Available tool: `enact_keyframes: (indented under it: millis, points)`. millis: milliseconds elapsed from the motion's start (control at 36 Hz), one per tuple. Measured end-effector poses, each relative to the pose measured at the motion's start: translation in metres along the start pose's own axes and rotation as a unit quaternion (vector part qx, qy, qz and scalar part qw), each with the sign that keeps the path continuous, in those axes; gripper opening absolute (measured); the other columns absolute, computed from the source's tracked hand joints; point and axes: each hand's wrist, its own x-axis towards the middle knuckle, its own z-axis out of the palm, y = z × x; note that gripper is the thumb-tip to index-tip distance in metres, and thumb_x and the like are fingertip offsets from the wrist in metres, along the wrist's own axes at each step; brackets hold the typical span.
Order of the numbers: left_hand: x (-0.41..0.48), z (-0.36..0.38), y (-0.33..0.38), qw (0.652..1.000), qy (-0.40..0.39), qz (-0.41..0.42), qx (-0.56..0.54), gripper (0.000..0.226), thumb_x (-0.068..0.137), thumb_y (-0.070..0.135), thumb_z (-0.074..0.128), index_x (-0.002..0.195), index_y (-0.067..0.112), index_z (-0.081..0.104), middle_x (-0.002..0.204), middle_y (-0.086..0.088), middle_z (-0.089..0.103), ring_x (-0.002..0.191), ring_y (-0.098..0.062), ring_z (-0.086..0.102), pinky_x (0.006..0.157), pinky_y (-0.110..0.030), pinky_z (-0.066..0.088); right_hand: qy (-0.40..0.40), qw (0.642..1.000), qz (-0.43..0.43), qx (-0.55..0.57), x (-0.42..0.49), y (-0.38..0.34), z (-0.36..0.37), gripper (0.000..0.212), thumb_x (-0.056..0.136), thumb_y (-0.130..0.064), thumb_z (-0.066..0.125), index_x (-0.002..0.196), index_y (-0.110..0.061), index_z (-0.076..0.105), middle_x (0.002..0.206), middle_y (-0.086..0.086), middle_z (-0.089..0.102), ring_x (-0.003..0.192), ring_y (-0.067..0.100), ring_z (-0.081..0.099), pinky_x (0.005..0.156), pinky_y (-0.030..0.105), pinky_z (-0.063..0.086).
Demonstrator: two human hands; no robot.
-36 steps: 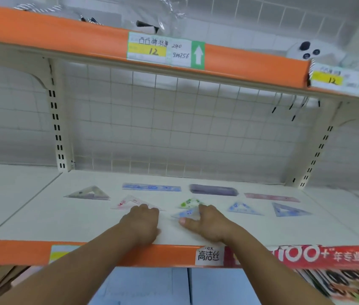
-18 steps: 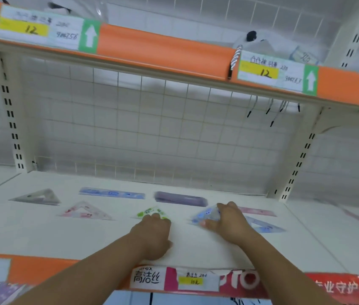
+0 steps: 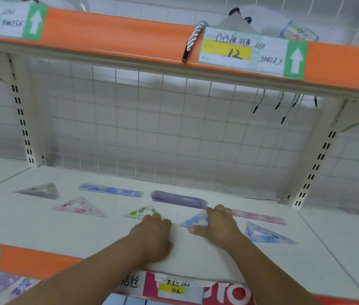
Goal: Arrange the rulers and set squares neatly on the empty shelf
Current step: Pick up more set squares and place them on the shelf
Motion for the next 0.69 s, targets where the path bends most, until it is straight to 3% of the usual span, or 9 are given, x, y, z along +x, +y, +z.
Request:
enact_keyframes:
  millis: [111,306,556,694]
  points:
    - [0.003,0.0,0.002,1.0,-0.003,-0.003,0.002,0.039,0.096,0.038,0.044,0.124,0.011,0.045,0.128,-0.012,0.042,0.121,-0.028,0.038,0.098,-0.039,0.04,-0.004,1.0,-0.004,0.005,0.001,0.004,0.0,0.072,0.075,-0.064,0.064,0.128,-0.016,0.05,0.12,0.005,0.045,0.118,0.022,0.039,0.092,0.032,0.039]
    - [0.002,0.001,0.002,1.0,0.001,-0.004,0.002,0.038,0.096,0.036,0.043,0.124,0.011,0.045,0.128,-0.013,0.042,0.12,-0.028,0.039,0.097,-0.038,0.041,-0.005,1.0,-0.019,0.01,-0.001,0.006,0.0,0.052,0.09,-0.045,0.057,0.132,-0.016,0.053,0.124,0.008,0.045,0.122,0.025,0.038,0.098,0.031,0.038]
    - [-0.005,-0.001,0.007,1.0,-0.003,-0.021,-0.005,0.038,0.096,0.037,0.044,0.125,0.012,0.045,0.128,-0.011,0.042,0.12,-0.027,0.039,0.097,-0.038,0.041,0.01,0.999,-0.032,-0.001,-0.011,0.0,-0.009,0.057,0.089,-0.049,0.057,0.134,-0.015,0.048,0.128,0.008,0.043,0.123,0.024,0.037,0.097,0.032,0.038]
    - [-0.009,-0.003,0.015,0.999,0.006,-0.032,-0.014,0.04,0.096,0.039,0.046,0.126,0.012,0.045,0.128,-0.01,0.043,0.121,-0.026,0.039,0.098,-0.036,0.041,0.017,0.998,-0.058,-0.016,-0.027,-0.002,-0.016,0.042,0.093,-0.045,0.051,0.122,-0.015,0.057,0.122,0.007,0.047,0.12,0.024,0.04,0.095,0.032,0.041]
